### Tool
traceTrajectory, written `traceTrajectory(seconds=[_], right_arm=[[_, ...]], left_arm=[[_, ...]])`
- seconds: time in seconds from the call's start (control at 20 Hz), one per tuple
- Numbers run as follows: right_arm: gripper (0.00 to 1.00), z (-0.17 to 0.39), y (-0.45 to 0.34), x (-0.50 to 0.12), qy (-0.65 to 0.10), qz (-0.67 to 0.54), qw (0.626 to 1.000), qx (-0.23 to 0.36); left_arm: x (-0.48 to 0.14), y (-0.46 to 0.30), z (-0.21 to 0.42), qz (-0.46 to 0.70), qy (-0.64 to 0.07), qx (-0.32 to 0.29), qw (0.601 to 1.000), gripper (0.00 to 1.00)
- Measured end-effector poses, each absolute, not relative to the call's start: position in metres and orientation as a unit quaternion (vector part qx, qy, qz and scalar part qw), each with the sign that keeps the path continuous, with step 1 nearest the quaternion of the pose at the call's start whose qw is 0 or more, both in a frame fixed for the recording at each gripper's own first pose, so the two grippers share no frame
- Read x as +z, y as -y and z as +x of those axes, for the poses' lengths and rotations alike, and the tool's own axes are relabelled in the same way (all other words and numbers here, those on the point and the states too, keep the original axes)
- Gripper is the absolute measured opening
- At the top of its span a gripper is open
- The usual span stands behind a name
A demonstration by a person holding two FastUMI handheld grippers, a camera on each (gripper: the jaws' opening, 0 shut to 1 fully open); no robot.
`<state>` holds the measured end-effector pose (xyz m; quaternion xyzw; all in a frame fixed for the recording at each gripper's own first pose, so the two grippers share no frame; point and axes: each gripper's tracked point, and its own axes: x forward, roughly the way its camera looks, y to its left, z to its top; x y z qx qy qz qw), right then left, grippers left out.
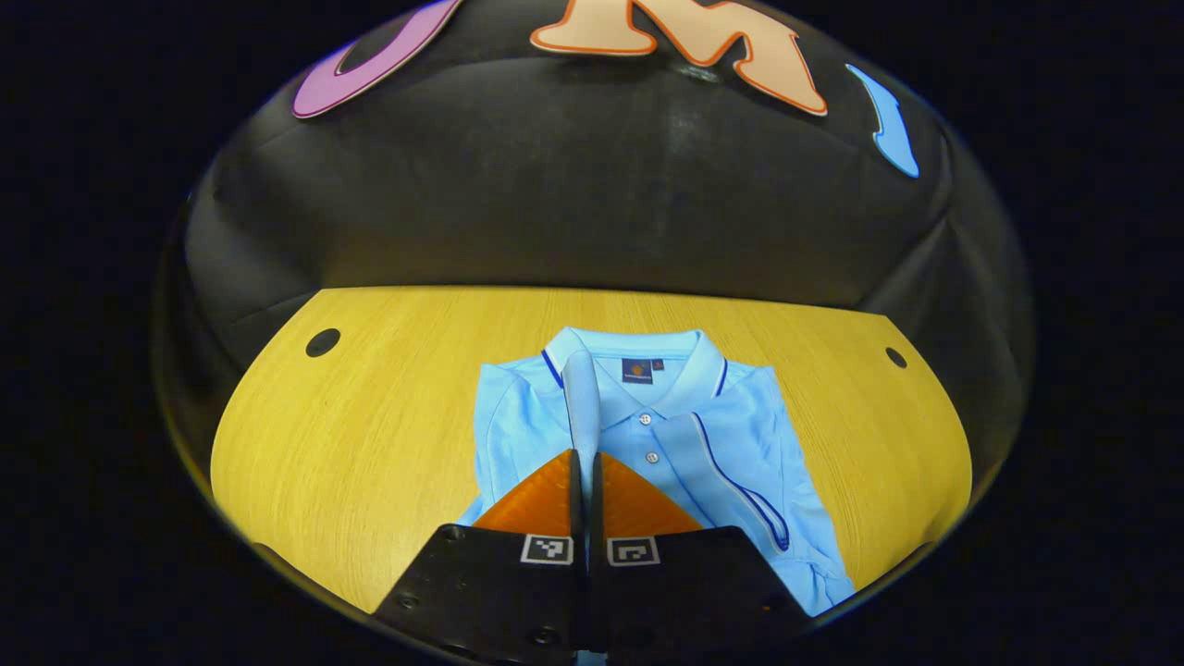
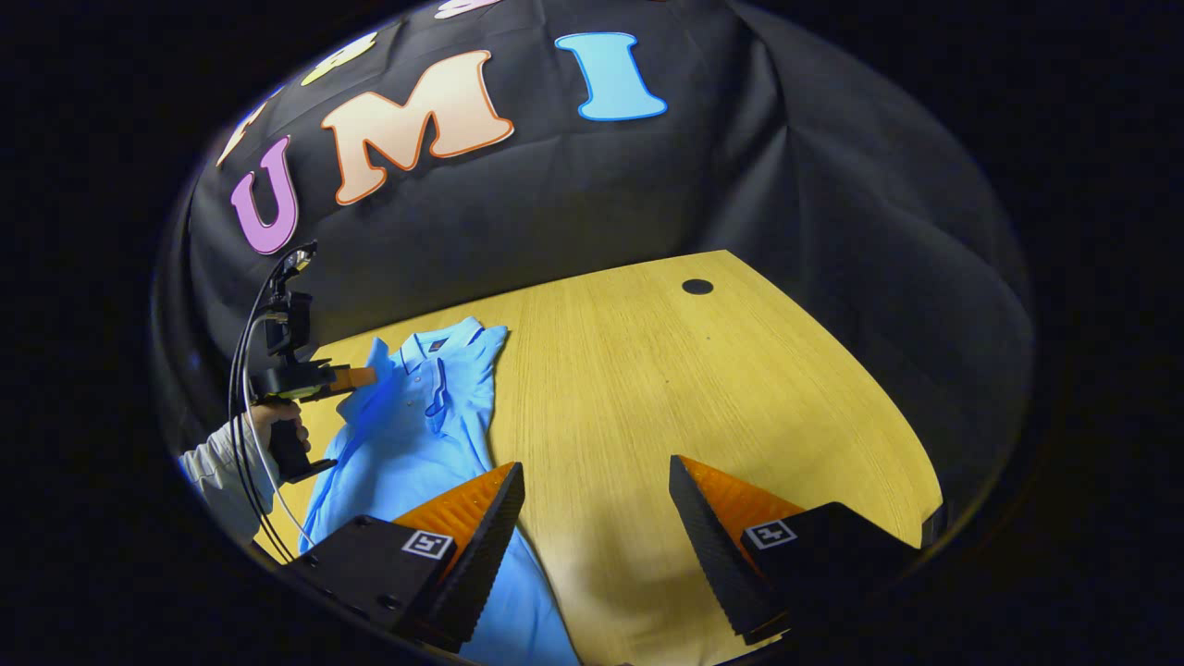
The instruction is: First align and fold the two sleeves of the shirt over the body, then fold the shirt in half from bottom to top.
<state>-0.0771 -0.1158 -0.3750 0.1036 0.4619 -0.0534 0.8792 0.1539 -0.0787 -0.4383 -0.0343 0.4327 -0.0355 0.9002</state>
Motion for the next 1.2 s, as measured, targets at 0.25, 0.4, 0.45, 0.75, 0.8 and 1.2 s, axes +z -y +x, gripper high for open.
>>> traceTrajectory(seconds=[0.25, 0.4, 0.45, 0.75, 0.8, 1.2], right_arm=[[0.98, -0.079, 0.133, -0.365, -0.450, 0.109, 0.885, -0.059], [0.98, -0.079, 0.132, -0.361, -0.441, 0.116, 0.889, -0.046], [0.98, -0.078, 0.132, -0.359, -0.439, 0.118, 0.890, -0.040], [0.98, -0.077, 0.115, -0.349, -0.417, 0.116, 0.901, 0.029], [0.98, -0.076, 0.110, -0.348, -0.416, 0.117, 0.901, 0.043], [0.98, -0.103, 0.063, -0.339, -0.400, 0.091, 0.906, 0.103]], left_arm=[[-0.441, 0.105, 0.139, -0.048, -0.442, -0.062, 0.894, 0.01], [-0.418, 0.109, 0.138, -0.043, -0.410, -0.067, 0.909, 1.00], [-0.409, 0.106, 0.137, -0.034, -0.398, -0.065, 0.915, 0.95], [-0.331, 0.095, 0.094, -0.029, -0.338, -0.052, 0.939, 0.96], [-0.321, 0.089, 0.083, -0.028, -0.334, -0.045, 0.941, 0.96], [-0.277, 0.033, -0.012, -0.016, -0.323, -0.011, 0.946, 0.95]])
